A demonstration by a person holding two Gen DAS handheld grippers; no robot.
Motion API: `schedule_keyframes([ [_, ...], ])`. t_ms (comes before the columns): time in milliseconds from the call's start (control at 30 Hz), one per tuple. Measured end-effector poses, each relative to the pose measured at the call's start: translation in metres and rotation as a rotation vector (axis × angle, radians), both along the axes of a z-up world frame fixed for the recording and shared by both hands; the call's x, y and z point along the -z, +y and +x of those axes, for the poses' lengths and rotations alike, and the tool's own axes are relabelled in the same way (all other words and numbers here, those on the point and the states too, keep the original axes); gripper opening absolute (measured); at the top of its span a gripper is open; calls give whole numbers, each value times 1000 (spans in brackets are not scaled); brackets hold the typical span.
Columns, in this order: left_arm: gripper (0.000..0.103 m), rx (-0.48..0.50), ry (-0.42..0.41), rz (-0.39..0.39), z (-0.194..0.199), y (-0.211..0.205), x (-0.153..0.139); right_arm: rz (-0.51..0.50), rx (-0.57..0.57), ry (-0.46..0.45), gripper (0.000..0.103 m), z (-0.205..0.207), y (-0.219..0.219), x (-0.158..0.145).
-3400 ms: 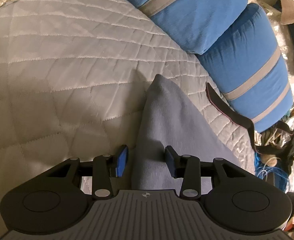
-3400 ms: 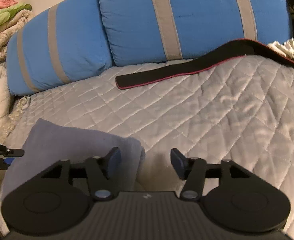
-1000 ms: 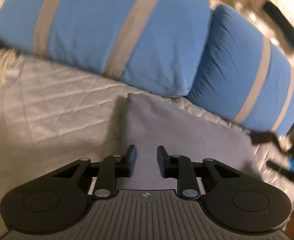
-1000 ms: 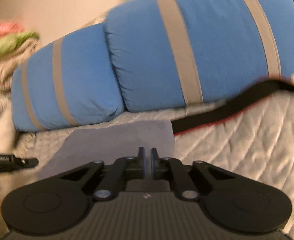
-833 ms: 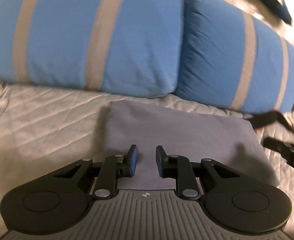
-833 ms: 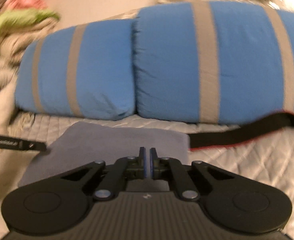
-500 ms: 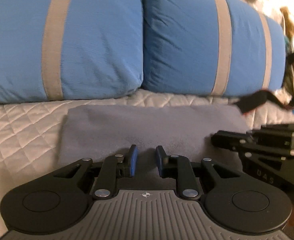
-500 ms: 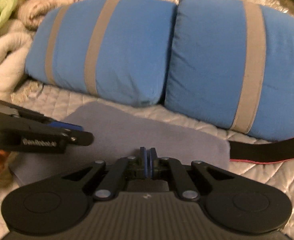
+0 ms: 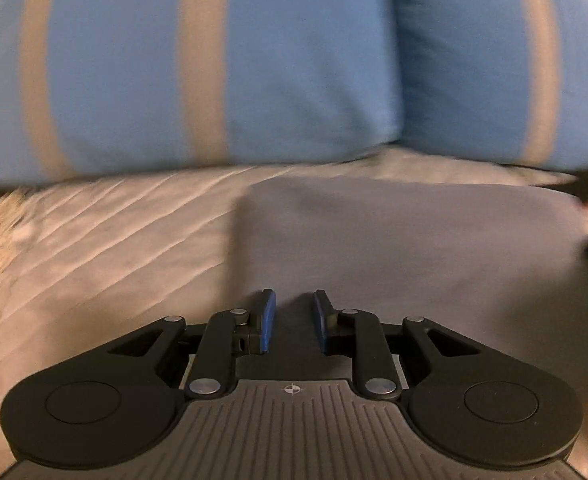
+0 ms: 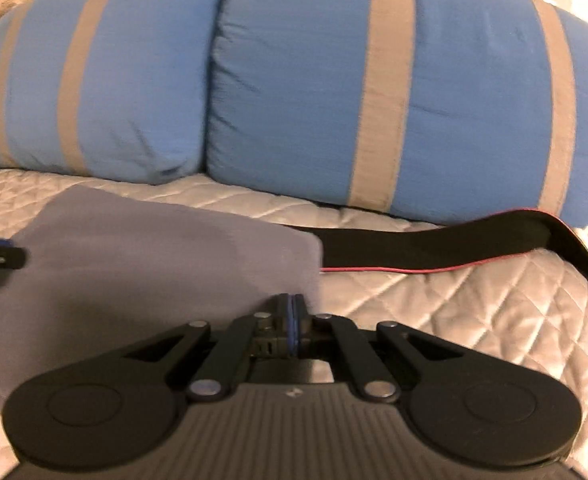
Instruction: Fold clothes
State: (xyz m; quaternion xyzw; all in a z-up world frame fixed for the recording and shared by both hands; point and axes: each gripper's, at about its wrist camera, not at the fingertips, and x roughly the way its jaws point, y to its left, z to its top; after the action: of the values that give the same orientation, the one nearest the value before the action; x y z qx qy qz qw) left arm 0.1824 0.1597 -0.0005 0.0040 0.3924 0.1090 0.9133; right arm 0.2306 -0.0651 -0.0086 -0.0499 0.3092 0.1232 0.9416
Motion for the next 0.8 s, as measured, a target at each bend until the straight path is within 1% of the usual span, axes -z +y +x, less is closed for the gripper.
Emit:
schedule_keyframes([
  [33,20,-31,8,-6,1,6,1,16,10,5,15,2,-3,-1],
  [133,20,-69,-15,-38,1,13,-2,49,3,-23,12,2,-5,-6],
  [167,20,-66,-34,-48,2,13,-4,60,-10,-40,10,3,-4,-8],
  [300,20,-25,-96,-93,10,7,-12,89,-71,-80,9,8,6,-13],
  [433,20,36,-119,-62,27,-2,-14,55,-123,-70,9,22,18,-6],
  [467,20,47,-119,-55,32,-4,-13,52,-120,-62,9,26,18,-5],
  [633,20,50,-59,-47,54,-5,8,41,-78,-23,11,43,13,2],
  [733,20,18,-44,-33,58,-2,10,43,-54,-9,12,44,7,4],
  [800,20,3,-43,-40,59,3,10,50,-44,-2,12,43,3,5],
])
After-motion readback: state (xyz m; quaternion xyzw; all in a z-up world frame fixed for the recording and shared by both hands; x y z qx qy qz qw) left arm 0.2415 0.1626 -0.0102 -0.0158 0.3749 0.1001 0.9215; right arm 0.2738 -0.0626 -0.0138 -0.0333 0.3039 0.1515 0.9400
